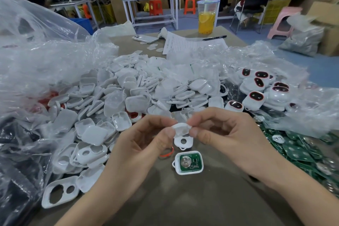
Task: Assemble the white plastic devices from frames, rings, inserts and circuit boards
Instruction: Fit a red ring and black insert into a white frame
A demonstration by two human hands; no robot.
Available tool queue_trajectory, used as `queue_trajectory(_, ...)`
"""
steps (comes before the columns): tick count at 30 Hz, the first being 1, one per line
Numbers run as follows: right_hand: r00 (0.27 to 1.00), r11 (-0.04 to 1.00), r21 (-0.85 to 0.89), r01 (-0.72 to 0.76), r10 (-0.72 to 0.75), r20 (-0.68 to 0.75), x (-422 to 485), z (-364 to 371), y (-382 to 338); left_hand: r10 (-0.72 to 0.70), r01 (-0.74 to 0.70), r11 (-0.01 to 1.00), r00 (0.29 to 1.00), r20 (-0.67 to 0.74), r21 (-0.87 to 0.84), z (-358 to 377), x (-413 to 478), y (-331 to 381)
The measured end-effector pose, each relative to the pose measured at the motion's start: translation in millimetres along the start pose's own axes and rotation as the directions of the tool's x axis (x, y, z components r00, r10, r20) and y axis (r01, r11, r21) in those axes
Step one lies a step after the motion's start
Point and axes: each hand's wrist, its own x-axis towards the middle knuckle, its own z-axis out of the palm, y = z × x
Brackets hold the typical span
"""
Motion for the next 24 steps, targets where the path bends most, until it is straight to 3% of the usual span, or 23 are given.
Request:
queue_trajectory(6, 1.000, 1.000, -0.001, -0.019, 0.019, 0.023, -1, 1, -4, -0.058, 0.071, 0.994, 0.984, 0.166, -0.077, -7, 1, -1)
queue_trajectory(10, 0.999, 0.999, 0.015, -0.028, 0.027, 0.033, -2, 2, -4, -0.048, 0.047, 0.999, 0.972, 0.229, 0.011, -10, 1, -4)
queue_trajectory(17, 1.000, 0.999, 0.047, -0.004, 0.005, -0.031, 0, 3, -4, 0.087, -0.094, 0.991, 0.994, 0.071, 0.100, 0, -1, -7)
queue_trajectory(24, 0.997, 0.999, 0.046, 0.019, -0.016, -0.070, 2, 5, -1, 0.183, -0.185, 0.957, 0.983, 0.029, 0.224, 5, -3, -9)
